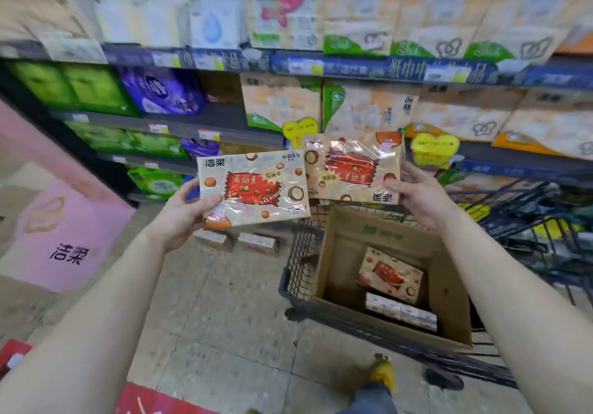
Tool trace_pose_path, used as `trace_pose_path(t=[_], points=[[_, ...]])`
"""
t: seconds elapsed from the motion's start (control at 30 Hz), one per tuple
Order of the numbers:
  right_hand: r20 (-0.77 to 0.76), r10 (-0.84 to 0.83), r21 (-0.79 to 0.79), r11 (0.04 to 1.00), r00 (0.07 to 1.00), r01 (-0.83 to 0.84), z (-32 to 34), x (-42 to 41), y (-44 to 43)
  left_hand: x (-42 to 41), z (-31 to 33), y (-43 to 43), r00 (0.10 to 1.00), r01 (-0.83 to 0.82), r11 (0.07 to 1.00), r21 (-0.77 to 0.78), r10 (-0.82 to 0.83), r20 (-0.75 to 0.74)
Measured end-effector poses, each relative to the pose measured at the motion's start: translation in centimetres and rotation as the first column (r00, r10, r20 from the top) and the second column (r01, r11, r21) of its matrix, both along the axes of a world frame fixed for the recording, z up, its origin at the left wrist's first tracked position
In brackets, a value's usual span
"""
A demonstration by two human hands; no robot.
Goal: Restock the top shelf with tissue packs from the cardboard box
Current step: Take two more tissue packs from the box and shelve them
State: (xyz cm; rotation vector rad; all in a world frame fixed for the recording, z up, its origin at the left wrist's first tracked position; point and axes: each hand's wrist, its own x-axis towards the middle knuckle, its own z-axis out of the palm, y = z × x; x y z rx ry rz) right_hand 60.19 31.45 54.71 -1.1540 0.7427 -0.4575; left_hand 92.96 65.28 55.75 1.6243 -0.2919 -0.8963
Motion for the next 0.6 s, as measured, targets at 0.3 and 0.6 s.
trace_pose_path(t=[0.3,0.6], points=[[0.134,-0.044,-0.159,0.985,0.990,0.065,9.8,9.3,10.7,10.6,9.4,9.0,0.989,0.060,0.980,-0.188,-0.033,0.141],[0.258,-0.075,-0.281,0.948,0.963,0.149,19.6,17.1,14.3,18.7,19.6,11.0,0.979,0.076,0.919,-0.386,0.003,0.202]])
